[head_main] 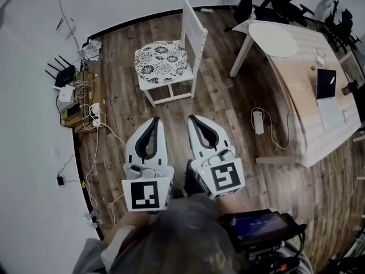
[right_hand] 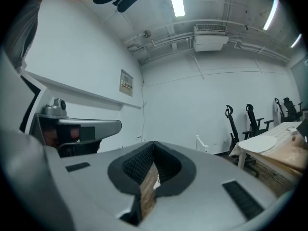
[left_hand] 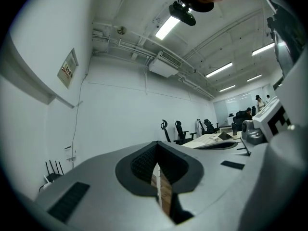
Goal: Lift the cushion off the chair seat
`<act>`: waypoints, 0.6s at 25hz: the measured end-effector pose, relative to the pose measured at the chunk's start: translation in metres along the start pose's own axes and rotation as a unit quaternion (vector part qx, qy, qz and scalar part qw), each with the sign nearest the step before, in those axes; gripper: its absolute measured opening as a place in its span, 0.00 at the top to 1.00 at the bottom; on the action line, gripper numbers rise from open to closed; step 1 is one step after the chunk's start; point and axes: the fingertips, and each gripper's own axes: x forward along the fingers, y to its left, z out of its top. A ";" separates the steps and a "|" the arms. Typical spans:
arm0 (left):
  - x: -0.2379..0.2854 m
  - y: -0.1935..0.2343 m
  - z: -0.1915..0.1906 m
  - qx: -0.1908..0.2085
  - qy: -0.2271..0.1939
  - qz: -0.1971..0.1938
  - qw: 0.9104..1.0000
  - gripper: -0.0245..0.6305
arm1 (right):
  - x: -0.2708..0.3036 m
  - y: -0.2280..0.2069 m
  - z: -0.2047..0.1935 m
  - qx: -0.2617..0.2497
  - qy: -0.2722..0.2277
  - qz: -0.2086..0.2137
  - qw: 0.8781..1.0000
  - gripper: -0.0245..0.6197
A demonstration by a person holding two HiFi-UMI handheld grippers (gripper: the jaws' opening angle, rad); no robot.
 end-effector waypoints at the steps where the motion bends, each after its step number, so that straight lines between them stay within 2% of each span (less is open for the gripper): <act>1: 0.011 0.000 0.004 0.002 -0.002 0.000 1.000 0.95 | 0.007 -0.009 0.001 0.003 0.001 -0.002 1.000 0.95; 10: 0.085 -0.004 0.021 0.013 -0.014 0.011 1.000 0.95 | 0.060 -0.065 0.012 0.005 0.004 0.014 1.000 0.95; 15: 0.108 0.008 0.028 0.019 -0.020 0.029 0.999 0.95 | 0.088 -0.077 0.016 0.006 -0.004 0.037 0.999 0.95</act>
